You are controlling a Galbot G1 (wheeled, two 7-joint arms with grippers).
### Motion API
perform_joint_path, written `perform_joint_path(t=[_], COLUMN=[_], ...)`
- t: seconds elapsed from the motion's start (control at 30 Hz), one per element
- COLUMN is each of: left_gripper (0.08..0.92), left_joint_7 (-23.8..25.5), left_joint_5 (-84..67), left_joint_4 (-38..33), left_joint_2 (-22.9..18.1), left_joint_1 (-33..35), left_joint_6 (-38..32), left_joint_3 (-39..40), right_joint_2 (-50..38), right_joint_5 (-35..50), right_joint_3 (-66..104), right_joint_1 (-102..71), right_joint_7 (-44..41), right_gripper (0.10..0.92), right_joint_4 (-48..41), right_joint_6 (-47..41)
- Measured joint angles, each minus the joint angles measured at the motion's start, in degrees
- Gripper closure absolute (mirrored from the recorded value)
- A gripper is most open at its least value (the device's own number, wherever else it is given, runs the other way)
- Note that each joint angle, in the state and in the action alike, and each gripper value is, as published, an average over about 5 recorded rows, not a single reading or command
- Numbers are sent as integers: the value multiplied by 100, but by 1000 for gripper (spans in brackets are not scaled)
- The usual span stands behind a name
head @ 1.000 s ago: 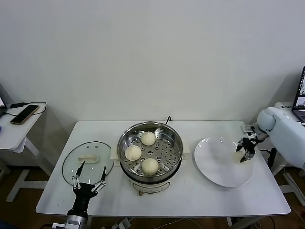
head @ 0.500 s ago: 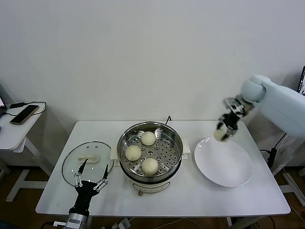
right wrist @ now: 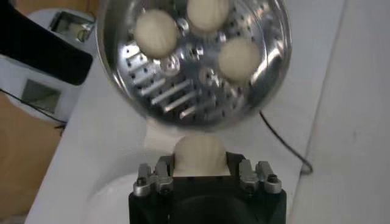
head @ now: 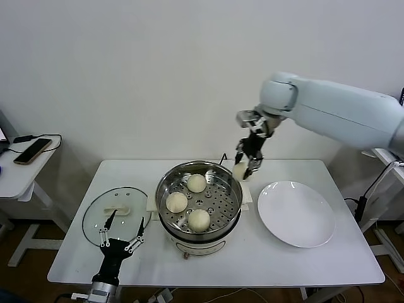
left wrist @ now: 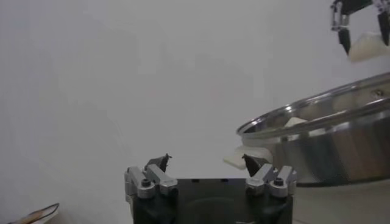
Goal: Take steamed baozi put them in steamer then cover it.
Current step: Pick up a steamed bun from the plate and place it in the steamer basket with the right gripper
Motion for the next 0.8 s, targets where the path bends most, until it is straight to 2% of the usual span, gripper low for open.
perform_joint_path(t=[0.37, 0.8], left_gripper=[177, 177], left_joint_7=[-16, -23], left_joint_5=[-12, -28], left_joint_4=[54, 101], left_joint_2=[-2, 9], left_joint_1=[-4, -34], left_joint_6=[-20, -25], left_joint_3=[-62, -102], right_joint_2=[797, 1170], right_joint_5=[228, 103], right_joint_3=[-386, -528], right_joint_1=[-104, -476], right_joint_7=[216, 304], right_gripper=[431, 440], right_joint_4=[-170, -430], right_joint_6=[-131, -159])
